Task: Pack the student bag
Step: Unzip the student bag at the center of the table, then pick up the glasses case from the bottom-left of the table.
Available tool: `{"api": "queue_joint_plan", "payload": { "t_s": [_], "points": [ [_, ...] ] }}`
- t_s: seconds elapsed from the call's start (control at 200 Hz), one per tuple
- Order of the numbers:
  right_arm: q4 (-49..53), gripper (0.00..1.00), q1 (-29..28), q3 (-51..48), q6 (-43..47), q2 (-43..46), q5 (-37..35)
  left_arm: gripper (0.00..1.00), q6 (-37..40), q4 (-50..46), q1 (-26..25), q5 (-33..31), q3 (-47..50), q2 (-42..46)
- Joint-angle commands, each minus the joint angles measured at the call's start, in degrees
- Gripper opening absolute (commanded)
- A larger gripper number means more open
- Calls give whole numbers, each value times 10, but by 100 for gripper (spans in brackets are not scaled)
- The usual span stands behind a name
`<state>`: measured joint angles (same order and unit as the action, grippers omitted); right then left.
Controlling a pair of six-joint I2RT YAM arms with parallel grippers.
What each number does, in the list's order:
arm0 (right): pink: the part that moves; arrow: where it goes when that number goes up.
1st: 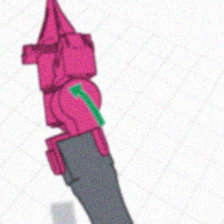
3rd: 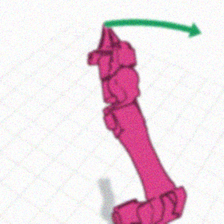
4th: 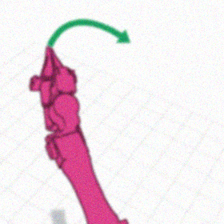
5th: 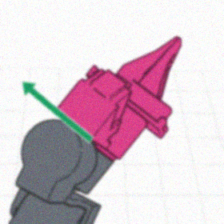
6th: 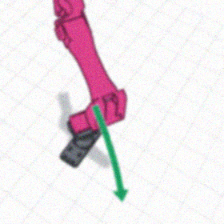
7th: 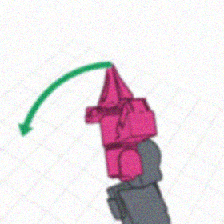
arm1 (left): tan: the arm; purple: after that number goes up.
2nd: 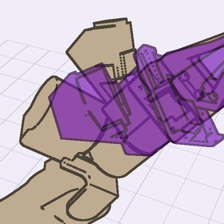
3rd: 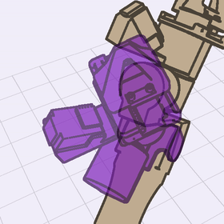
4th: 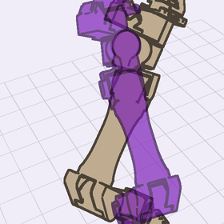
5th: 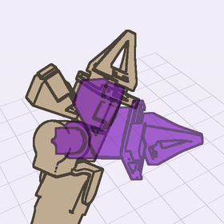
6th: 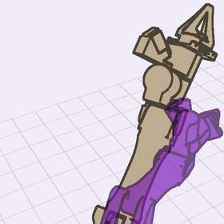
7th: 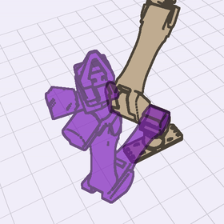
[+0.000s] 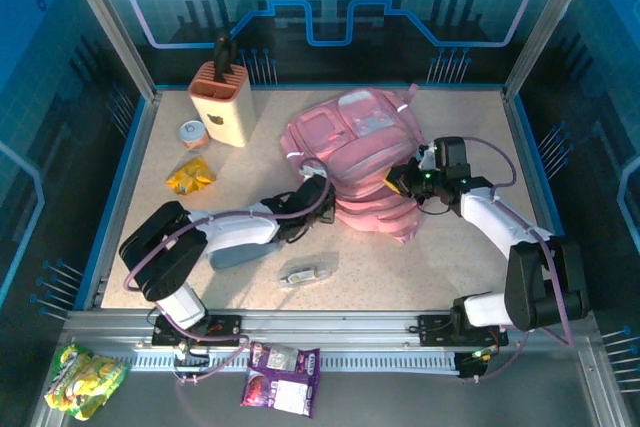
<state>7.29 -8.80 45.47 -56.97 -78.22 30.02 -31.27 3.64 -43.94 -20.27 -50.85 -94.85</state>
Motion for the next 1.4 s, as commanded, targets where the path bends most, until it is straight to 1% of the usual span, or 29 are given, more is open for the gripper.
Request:
{"api": "queue_joint_plan", "payload": {
  "t_s": [0.0,0.16,0.23,0.3,0.4,0.515,0.525,0.57,0.59,0.63,0.685,0.765,0.805,0.85,0.926,1.041,1.146,1.276,1.326,1.396],
  "points": [
    [0,0,12,-9,6,25,19,0,-34,31,46,-5,-2,-13],
    [5,0,8,-20,7,34,18,0,-41,53,90,-11,-33,-40],
    [2,0,4,-25,6,38,15,0,-46,48,106,-6,-52,-60],
    [2,0,-4,-28,5,42,6,0,-57,32,119,-14,-75,-83],
    [-10,0,-28,-38,-6,49,-10,0,-62,24,131,2,-97,-101],
    [-32,0,-44,-39,-16,50,-14,0,-57,32,131,21,-91,-91],
    [-31,2,-45,-37,-15,51,-14,0,-56,32,131,24,-90,-89],
    [-17,16,-47,-27,0,51,-17,0,-52,30,131,40,-85,-81],
    [-3,21,-47,-22,8,54,-20,1,-52,23,131,46,-84,-77],
    [24,26,-47,-14,25,63,-33,10,-56,5,131,53,-81,-65],
    [51,32,-47,-14,48,81,-51,18,-64,-10,130,68,-67,-39],
    [82,42,-51,-20,77,115,-72,35,-75,-13,129,94,-26,17],
    [104,46,-59,-16,100,127,-81,41,-82,-24,129,99,-5,49],
    [123,51,-75,-11,127,139,-89,46,-98,-44,128,97,18,88],
    [150,61,-108,1,171,151,-112,51,-114,-74,128,100,57,154],
    [163,77,-175,28,257,136,-137,61,-123,-172,128,77,90,249],
    [148,86,-237,46,316,97,-138,65,-148,-250,128,52,127,334],
    [124,96,-313,98,392,33,-169,73,-179,-333,129,29,178,446],
    [118,100,-335,120,418,2,-167,77,-192,-374,131,15,190,481],
    [109,100,-362,146,444,-42,-173,80,-211,-422,132,8,201,523]
  ]
}}
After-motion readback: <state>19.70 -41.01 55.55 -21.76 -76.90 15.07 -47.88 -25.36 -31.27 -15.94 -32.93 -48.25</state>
